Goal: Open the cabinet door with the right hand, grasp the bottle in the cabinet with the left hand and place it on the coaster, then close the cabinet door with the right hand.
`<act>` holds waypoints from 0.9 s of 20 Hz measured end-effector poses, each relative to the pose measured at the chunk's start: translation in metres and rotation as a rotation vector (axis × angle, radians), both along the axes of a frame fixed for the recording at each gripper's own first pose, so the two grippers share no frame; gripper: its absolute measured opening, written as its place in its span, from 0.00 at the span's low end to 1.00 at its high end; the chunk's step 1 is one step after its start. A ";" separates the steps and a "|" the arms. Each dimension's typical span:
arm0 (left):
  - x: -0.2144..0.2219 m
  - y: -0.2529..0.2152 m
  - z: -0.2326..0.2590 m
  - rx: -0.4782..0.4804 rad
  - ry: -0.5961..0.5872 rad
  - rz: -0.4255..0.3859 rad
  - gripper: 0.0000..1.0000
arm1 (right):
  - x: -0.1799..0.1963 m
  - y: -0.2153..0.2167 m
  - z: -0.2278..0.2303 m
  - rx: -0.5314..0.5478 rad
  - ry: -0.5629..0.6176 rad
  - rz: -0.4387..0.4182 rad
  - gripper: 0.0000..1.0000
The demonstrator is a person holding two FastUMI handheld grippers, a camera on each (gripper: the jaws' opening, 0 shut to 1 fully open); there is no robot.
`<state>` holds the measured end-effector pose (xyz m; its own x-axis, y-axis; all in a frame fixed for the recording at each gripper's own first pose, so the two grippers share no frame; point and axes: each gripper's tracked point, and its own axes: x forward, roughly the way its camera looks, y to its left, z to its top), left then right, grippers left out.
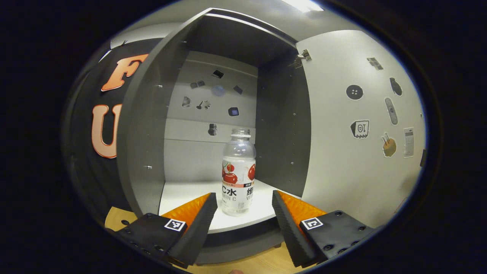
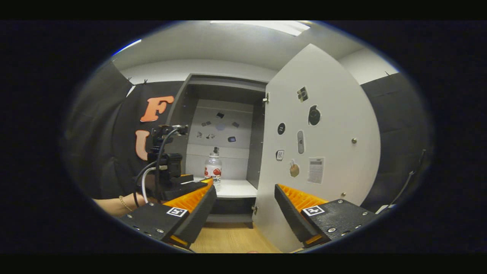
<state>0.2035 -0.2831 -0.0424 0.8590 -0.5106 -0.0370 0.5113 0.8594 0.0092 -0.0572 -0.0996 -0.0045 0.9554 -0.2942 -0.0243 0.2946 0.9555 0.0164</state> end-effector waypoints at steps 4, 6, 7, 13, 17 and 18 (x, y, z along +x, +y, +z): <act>0.038 -0.019 -0.006 -0.002 -0.002 -0.037 0.95 | 0.026 0.011 -0.017 0.048 0.044 -0.009 0.94; 0.056 -0.022 -0.007 -0.002 -0.011 -0.030 0.95 | 0.032 0.016 -0.021 0.079 0.055 0.005 0.94; 0.064 -0.025 -0.007 0.000 -0.017 -0.026 0.95 | 0.035 0.016 -0.022 0.088 0.056 0.006 0.96; 0.091 -0.036 -0.016 0.018 -0.011 -0.019 0.95 | 0.046 0.008 -0.027 0.078 0.087 0.001 0.94; 0.093 -0.037 -0.019 0.022 -0.009 -0.002 0.95 | 0.042 0.005 -0.029 0.070 0.097 0.012 0.94; 0.092 -0.037 -0.019 0.026 -0.008 0.002 0.94 | 0.042 0.004 -0.029 0.071 0.092 0.016 0.94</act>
<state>0.2959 -0.3197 -0.0615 0.8603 -0.5080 -0.0432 0.5095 0.8598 0.0352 -0.0156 -0.0956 -0.0331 0.9527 -0.2738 -0.1322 0.2832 0.9573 0.0577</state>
